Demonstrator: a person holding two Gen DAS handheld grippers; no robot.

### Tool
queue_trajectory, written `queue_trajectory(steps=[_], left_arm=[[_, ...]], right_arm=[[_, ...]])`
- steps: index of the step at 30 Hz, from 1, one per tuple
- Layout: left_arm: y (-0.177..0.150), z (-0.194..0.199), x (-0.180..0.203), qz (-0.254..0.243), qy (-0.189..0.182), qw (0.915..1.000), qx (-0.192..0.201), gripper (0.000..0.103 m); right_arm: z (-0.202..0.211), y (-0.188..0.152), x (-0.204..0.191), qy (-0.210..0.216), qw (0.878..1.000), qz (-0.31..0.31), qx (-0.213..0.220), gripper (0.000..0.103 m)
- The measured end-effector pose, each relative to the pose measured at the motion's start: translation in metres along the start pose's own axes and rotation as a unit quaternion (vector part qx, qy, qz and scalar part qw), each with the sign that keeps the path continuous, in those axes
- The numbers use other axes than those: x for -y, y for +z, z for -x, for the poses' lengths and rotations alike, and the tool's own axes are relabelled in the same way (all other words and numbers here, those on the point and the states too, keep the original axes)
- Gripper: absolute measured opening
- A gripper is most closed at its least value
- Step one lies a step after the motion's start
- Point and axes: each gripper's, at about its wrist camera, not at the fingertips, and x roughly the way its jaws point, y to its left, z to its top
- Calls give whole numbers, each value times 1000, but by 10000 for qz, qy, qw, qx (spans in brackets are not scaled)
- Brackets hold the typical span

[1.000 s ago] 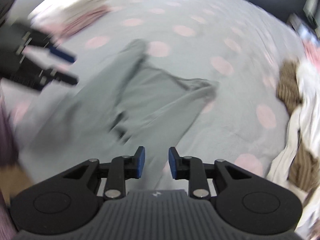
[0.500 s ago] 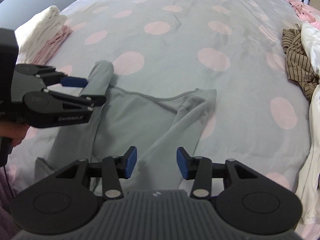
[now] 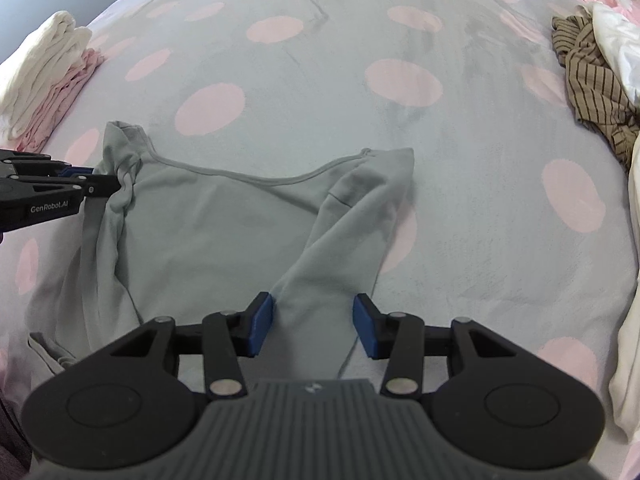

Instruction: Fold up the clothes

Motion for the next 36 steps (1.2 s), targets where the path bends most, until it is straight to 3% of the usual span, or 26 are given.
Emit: queue_trajectory(steps=[3,5,6,7,11,15,19,21,22,26,31,36], left_arm=[[7,7,-3,281,-302,9991,85,20],[11,13,-6,285,-395,9986,218,32],[13,14,-8,269,-362,9986,276,46],[14,14,-10,260,-329,9986,322,52],[16,2,-25,441,-407,9980,190,52],[13,-15,-26,458,-632,9970,-1,47],[11,-23,-18,288,-780,9965,51,29],[13,-20,-14,201,-862,9959,164,19],[14,-18,-12,167,-918,9954,222,13],[19,0,-12,137,-1196,9918,438,10],[21,45,-16,115,-1685,9822,822,9],[1,101,-22,-96,-2241,9650,1358,9]], right_arm=[[6,6,6,70,9997,-214,137,49],[14,12,14,97,9985,-405,355,51],[17,14,19,91,9977,-502,441,51],[18,17,24,70,9969,-606,490,51],[15,24,43,50,9932,-1001,601,50],[6,27,49,170,9912,-1123,683,50],[-8,30,49,237,9910,-1112,713,49],[-13,31,49,379,9901,-1155,706,37],[-12,32,47,398,9904,-1107,721,23],[0,37,37,497,9921,-819,815,8],[48,32,29,801,9891,-445,1153,8],[105,8,23,1154,9795,133,1647,8]])
